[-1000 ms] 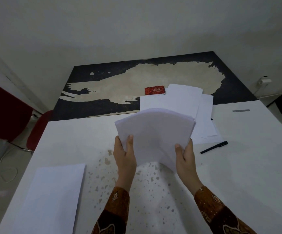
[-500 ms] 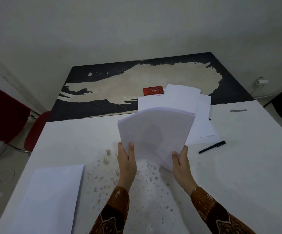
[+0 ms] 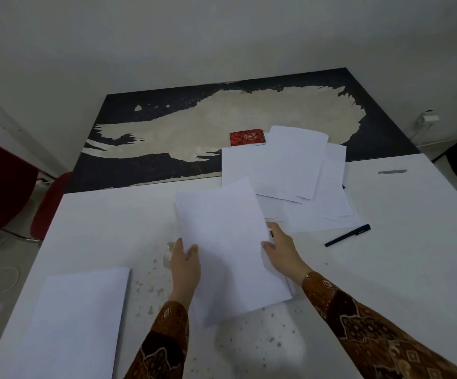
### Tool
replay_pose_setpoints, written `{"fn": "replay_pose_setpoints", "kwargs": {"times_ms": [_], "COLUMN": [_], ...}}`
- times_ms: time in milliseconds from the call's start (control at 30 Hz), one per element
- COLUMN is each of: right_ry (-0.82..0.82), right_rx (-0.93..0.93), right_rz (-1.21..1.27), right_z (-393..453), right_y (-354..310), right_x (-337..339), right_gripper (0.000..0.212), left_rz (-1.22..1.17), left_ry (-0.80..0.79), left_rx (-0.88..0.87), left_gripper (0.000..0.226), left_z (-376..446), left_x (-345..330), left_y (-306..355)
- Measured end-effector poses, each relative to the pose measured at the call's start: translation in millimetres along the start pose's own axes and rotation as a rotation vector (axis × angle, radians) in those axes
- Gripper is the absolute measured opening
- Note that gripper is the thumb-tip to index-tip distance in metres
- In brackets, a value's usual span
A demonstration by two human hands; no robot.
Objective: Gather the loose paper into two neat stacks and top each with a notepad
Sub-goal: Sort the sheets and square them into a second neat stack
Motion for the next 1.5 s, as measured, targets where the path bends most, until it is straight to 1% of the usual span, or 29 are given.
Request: {"fn": "replay_pose_setpoints", "kwargs": {"times_ms": [67, 100, 167, 233, 300, 367, 433, 500, 600, 667, 700, 767, 800, 867, 933, 1000, 1067, 1100, 1167, 1267, 1300, 1400, 1500], "right_ry": [-0.087, -0.070, 0.085, 0.295, 0.469, 0.570, 0.593, 0.592, 0.610, 0.615, 0.614, 0.646, 0.672, 0.689, 0.644, 0.556, 0.440, 0.381, 0.282, 0.131, 0.084, -0.036, -0.109], "right_rx": [-0.030, -0.041, -0.072, -0.155, -0.318, -0.499, -0.600, -0.606, -0.600, -0.572, -0.536, -0.457, -0.443, -0.477, -0.497, -0.432, -0.371, -0.358, -0.350, -0.331, -0.333, -0.326, -0.306], "right_rz": [-0.067, -0.109, -0.155, -0.092, -0.024, -0.017, -0.071, -0.161, -0.273, -0.282, -0.241, -0.037, 0.090, 0.319, 0.446, 0.566, 0.652, 0.664, 0.596, 0.446, 0.412, 0.328, 0.254], "right_z": [18, 29, 57, 81, 94, 100, 103, 113, 124, 129, 132, 132, 130, 125, 123, 120, 112, 103, 87, 59, 49, 24, 10], "right_y": [5, 8, 12, 23, 42, 64, 77, 80, 75, 68, 65, 63, 67, 77, 81, 78, 74, 72, 75, 75, 75, 70, 64], "right_x": [-7, 0, 34, 80, 124, 154, 166, 163, 154, 149, 147, 146, 147, 146, 142, 134, 118, 107, 87, 55, 44, 16, -1], "right_gripper": [0.042, 0.040, 0.039, 0.045, 0.059, 0.075, 0.087, 0.094, 0.090, 0.088, 0.088, 0.083, 0.079, 0.067, 0.054, 0.034, 0.021, 0.018, 0.013, 0.028, 0.031, 0.028, 0.026], "left_rz": [-0.001, -0.003, -0.024, -0.019, -0.006, -0.011, -0.030, -0.036, -0.055, -0.059, -0.057, -0.039, -0.032, -0.028, -0.034, -0.039, -0.043, -0.045, -0.049, -0.085, -0.111, -0.195, -0.246], "left_ry": [0.016, 0.032, 0.062, 0.066, 0.045, 0.028, 0.016, 0.016, 0.019, 0.033, 0.041, 0.049, 0.054, 0.070, 0.080, 0.075, 0.077, 0.083, 0.080, 0.073, 0.073, 0.087, 0.086], "left_rx": [0.035, 0.040, 0.071, 0.114, 0.146, 0.172, 0.152, 0.129, 0.104, 0.093, 0.091, 0.097, 0.107, 0.098, 0.086, 0.076, 0.070, 0.077, 0.094, 0.120, 0.135, 0.192, 0.151], "left_gripper": [0.054, 0.051, 0.046, 0.045, 0.047, 0.049, 0.043, 0.040, 0.040, 0.039, 0.041, 0.046, 0.047, 0.045, 0.042, 0.040, 0.036, 0.037, 0.041, 0.036, 0.038, 0.051, 0.056], "left_z": [8, 14, 26, 40, 50, 54, 51, 48, 46, 45, 46, 45, 44, 42, 41, 40, 39, 38, 37, 36, 35, 34, 34], "left_x": [4, 7, 14, 18, 18, 18, 18, 18, 17, 17, 18, 18, 17, 19, 19, 18, 19, 19, 18, 18, 18, 18, 16], "left_y": [-11, -15, -18, -25, -33, -41, -41, -41, -40, -40, -42, -44, -45, -43, -41, -39, -36, -36, -35, -38, -40, -43, -35]}}
Point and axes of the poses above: each hand's wrist, its own z-axis towards the middle knuckle, its own x-axis out of the back of the hand, y = z × x, the point moved 10 cm from there along z, towards the middle knuckle, and after that the axes turned 8 degrees about -y, right-handed, at the moved point
